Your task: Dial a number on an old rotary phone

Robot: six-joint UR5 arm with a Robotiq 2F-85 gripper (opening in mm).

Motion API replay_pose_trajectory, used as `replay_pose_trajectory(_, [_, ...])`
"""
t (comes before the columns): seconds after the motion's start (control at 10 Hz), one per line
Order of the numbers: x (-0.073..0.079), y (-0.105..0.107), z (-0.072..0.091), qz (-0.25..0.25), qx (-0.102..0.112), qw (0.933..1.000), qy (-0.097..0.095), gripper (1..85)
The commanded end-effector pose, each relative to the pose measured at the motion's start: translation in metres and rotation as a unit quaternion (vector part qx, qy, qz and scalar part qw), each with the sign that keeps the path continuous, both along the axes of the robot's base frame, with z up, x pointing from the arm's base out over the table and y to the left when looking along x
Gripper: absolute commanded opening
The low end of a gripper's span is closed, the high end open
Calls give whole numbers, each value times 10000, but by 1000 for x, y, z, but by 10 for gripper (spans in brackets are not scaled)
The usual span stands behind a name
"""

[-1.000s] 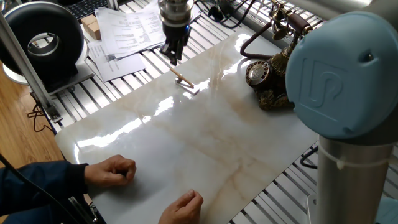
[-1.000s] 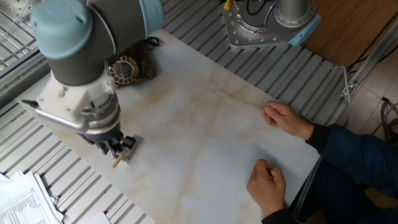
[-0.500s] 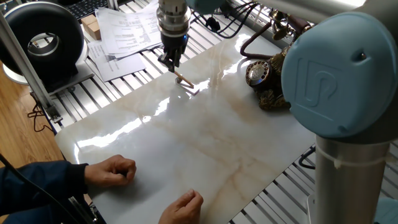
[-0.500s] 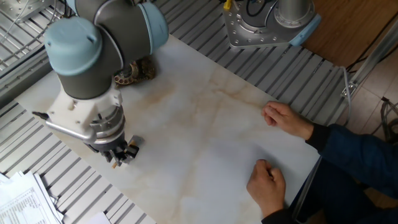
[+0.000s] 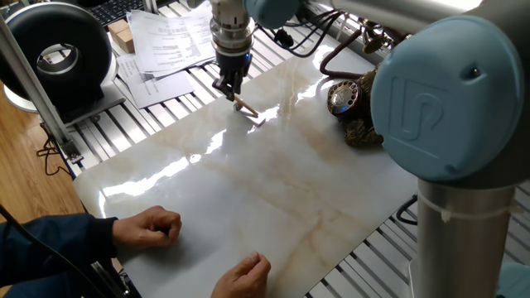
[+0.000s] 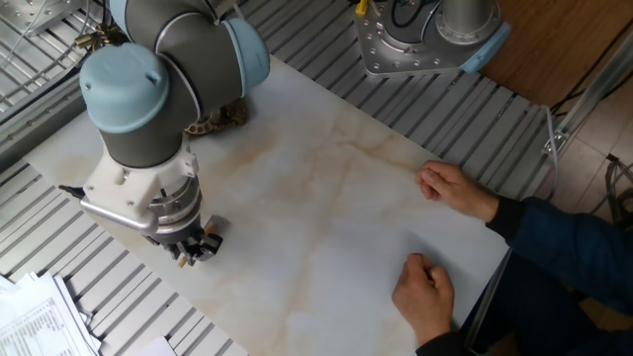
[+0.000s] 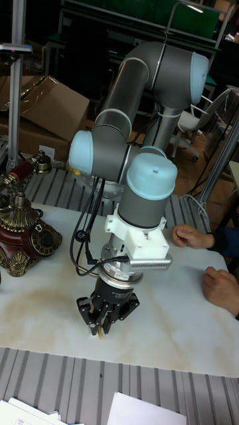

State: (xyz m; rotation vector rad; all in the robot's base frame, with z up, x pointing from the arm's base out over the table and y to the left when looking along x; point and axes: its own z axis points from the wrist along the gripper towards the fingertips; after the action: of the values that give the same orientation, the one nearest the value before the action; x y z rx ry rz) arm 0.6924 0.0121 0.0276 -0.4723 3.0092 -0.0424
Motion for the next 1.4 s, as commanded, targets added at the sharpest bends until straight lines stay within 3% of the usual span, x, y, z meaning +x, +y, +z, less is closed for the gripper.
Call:
replay_pose_trajectory(0.0, [0, 0, -6, -180, 45, 9998, 28, 300])
replay_pose_trajectory(0.6, [2, 4, -10, -280, 85, 9996, 50, 303])
replay_pose_trajectory(1.0, [-12, -4, -10, -518, -60, 9982, 307, 303])
replay_pose_trajectory(1.3, [-10, -5, -10, -526, -104, 9982, 281, 297])
